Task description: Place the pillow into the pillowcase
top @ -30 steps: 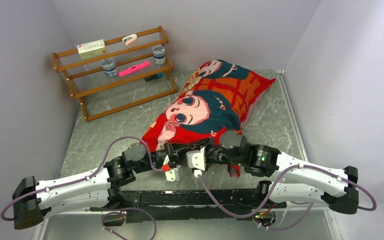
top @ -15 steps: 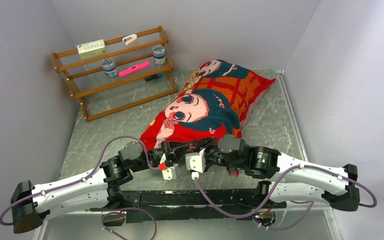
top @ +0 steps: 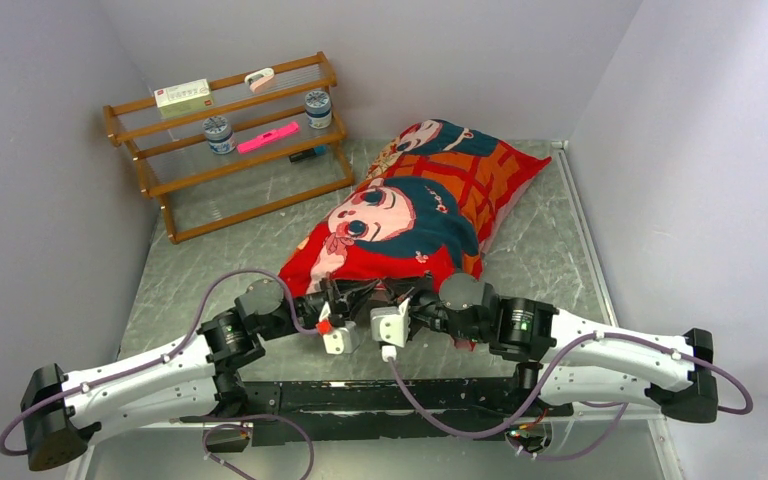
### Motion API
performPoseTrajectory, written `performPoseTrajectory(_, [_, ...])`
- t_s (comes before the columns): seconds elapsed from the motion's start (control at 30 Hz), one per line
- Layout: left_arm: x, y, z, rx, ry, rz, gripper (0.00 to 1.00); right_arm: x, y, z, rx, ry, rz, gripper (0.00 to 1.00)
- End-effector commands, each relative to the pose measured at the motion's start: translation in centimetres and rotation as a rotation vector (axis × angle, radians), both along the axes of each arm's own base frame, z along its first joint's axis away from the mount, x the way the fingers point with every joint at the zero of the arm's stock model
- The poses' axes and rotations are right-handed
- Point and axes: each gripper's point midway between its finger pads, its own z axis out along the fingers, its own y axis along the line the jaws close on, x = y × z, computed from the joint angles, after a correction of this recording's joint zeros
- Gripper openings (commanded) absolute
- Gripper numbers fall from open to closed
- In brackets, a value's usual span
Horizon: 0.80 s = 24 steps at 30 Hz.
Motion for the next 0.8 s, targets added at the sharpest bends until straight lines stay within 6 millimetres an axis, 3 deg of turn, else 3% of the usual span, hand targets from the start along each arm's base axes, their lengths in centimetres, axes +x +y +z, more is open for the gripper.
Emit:
performPoseTrajectory(0.0, [-2.1, -1.2, 4.8, -0.101, -0.044, -0.125, 0.08, -0.4, 1.6, 6.0, 0.245, -0.128, 0.061, 0.00])
performPoseTrajectory(0.2, [-2.6, -2.2, 3.7, -0.043, -0.014, -0.185, 0.16, -0.5, 2.3, 7.5, 0.358, -0.148, 0.071, 0.00])
performPoseTrajectory(0.57, [-2.4, -1.8, 3.9, -0.046, -0.014, -0.164, 0.25, -0.4, 1.8, 7.5, 0.426, -0.094, 0.039, 0.00])
performPoseTrajectory(0.7, [-2.4, -1.8, 3.4, -0.033, -0.004, -0.160, 0.23, 0.0, 1.4, 7.6, 0.460, -0.074, 0.001, 0.00])
performPoseTrajectory(0.77, [-2.3, -1.8, 3.3, -0.024, -0.006, -0.157, 0.13, 0.3, 1.3, 7.7, 0.476, -0.058, -0.021, 0.00])
